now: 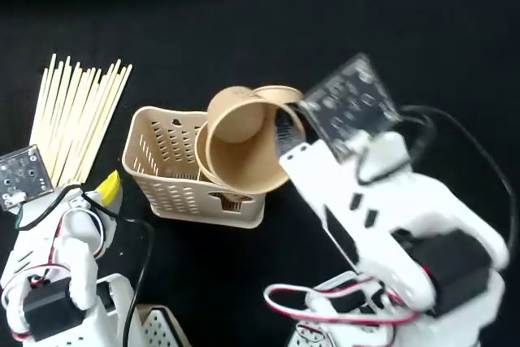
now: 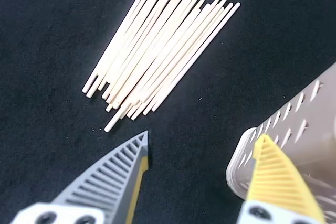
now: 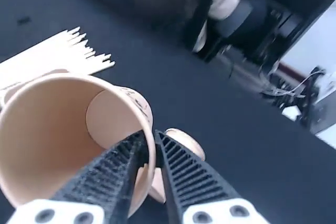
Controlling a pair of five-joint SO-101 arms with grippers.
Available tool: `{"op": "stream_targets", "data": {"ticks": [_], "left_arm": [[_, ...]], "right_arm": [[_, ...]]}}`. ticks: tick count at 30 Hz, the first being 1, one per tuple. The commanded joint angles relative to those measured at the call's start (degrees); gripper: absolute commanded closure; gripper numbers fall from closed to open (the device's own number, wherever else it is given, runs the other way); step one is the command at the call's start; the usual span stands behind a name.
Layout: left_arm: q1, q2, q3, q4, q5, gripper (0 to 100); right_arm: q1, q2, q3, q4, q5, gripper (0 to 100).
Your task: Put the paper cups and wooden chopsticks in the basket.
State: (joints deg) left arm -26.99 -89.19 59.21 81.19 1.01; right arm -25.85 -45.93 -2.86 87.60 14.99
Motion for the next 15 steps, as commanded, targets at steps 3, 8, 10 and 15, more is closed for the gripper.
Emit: {"op": "stream_targets", "data": {"ticks": [3, 8, 10, 15], "left_arm": [[-0.31, -0.26, -0.04, -1.23, 0.18, 69], [-0.31, -0.26, -0.04, -1.23, 0.18, 69], [-0.22, -0.26, -0.04, -1.23, 0.18, 69], [-0.31, -0.26, -0.04, -1.23, 0.18, 69]], "right_arm": [[-1.05, 5.23, -1.80, -0.18, -0.62, 98.8], [-0.88, 9.89, -1.71, 0.26, -0.62, 98.7], [-0.62, 11.38, -1.45, 0.26, -0.62, 98.7], [0.26, 14.81, -1.89, 0.53, -0.62, 98.7]]}}
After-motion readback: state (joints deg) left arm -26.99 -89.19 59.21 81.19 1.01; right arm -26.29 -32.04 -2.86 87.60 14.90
